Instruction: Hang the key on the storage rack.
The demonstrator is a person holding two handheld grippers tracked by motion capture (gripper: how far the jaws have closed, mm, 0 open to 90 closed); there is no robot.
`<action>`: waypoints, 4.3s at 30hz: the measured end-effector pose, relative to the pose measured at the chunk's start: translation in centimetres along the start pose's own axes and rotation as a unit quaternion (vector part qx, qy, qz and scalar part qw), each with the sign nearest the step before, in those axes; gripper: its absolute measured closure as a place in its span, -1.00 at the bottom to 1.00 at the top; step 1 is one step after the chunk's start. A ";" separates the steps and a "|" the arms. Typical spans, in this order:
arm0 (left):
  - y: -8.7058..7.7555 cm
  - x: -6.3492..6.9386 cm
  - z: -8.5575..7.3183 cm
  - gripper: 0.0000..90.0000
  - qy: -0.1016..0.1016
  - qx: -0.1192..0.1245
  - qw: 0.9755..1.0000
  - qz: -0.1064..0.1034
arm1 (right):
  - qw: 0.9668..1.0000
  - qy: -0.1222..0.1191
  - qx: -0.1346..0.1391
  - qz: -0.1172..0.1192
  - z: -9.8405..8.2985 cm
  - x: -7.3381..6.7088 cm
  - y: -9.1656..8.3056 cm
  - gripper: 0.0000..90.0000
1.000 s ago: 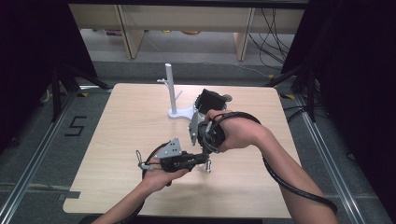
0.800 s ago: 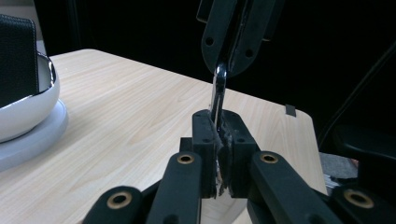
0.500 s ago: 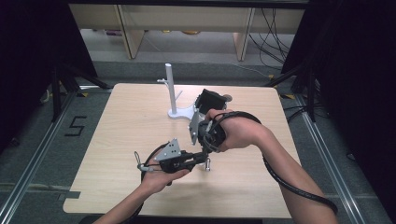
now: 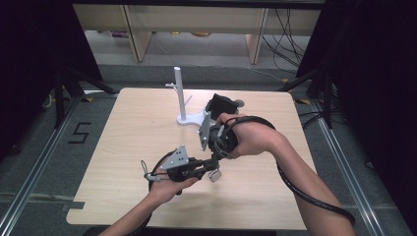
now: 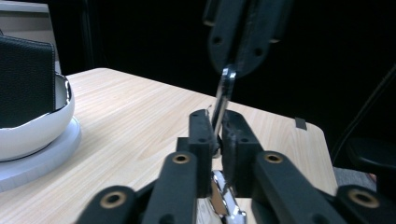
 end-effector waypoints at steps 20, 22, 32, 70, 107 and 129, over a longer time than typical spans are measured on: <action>-2.4 -2.4 0.0 0.88 -0.025 -0.008 0.999 0.042 | 0.972 0.143 0.167 -0.084 -2.8 1.5 -2.7 0.20; -3.2 -3.0 0.1 0.88 -0.026 -0.007 0.998 0.056 | 0.960 0.170 0.192 -0.111 -4.4 1.6 -2.4 0.20; -6.5 -5.9 0.7 0.88 -0.014 -0.013 0.990 0.137 | 0.885 0.322 0.262 -0.209 -11.7 0.5 1.2 0.08; -7.0 -18.7 5.6 0.88 -0.004 -0.043 0.918 0.394 | 0.782 0.473 0.324 -0.245 -18.1 -2.7 9.2 0.07; -3.8 -20.5 6.5 0.88 0.016 -0.066 0.902 0.425 | 0.785 0.486 0.322 -0.212 -17.5 -2.8 9.9 0.07; -3.1 -20.1 6.4 0.87 0.046 -0.084 0.887 0.451 | 0.785 0.488 0.321 -0.207 -17.5 -2.8 10.2 0.06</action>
Point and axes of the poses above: each handheld gripper's, and its own axes: y roughly forward along the jaws, z roughly out of its top, x roughly to its right, the point moved 4 cm from there along y, roughly forward along the jaws, and after that the axes turned 5 degrees about y, right-handed, at the moved point
